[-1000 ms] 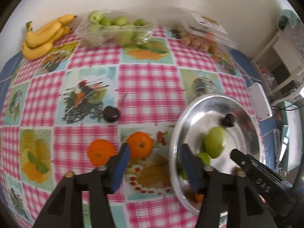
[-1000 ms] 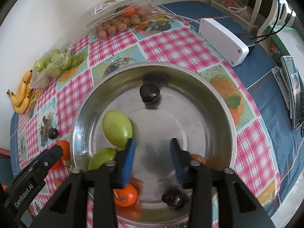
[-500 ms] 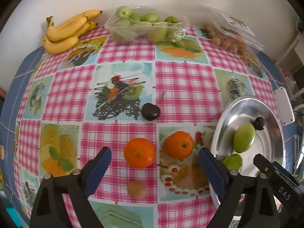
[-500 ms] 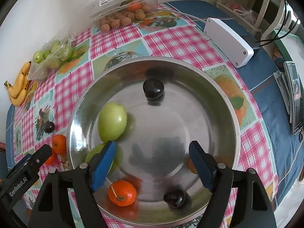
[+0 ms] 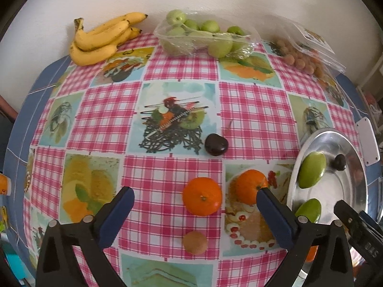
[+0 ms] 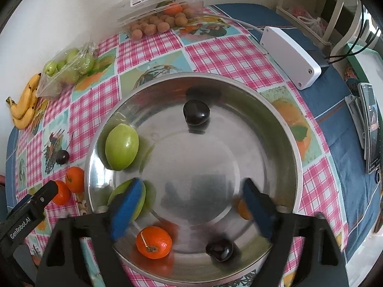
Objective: Organize fruits
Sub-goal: 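Withdraw both tools from the bowl toward the tangerine and kiwi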
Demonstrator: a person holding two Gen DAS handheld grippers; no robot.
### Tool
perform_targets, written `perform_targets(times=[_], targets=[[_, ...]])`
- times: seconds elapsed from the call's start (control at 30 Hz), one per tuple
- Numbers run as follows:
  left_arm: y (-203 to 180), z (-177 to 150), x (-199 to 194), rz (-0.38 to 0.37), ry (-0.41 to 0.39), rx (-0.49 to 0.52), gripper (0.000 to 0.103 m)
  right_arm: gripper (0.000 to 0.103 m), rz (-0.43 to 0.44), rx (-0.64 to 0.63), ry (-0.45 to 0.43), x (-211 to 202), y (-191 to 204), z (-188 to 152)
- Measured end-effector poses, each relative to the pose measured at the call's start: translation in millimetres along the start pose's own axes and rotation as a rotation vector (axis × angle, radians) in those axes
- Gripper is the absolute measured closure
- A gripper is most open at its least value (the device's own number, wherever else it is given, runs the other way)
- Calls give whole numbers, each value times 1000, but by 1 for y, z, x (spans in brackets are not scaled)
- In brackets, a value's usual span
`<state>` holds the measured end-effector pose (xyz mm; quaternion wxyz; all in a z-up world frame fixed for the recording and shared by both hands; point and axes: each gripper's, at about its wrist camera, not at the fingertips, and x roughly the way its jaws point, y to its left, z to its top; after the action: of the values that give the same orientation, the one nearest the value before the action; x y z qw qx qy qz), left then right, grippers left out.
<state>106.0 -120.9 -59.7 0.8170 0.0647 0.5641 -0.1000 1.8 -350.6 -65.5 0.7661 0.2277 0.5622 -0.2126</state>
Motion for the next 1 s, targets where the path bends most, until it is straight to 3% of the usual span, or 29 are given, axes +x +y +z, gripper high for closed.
perform_targets(times=[0.67,1.0], targets=[[25,-5,-10,-21,-12,-34,0,0,-40,-96,-6,-5,18,-9],[56,-3,-20,-61,-26,-125,0,0,47,-177,-25,-19,51,-16]])
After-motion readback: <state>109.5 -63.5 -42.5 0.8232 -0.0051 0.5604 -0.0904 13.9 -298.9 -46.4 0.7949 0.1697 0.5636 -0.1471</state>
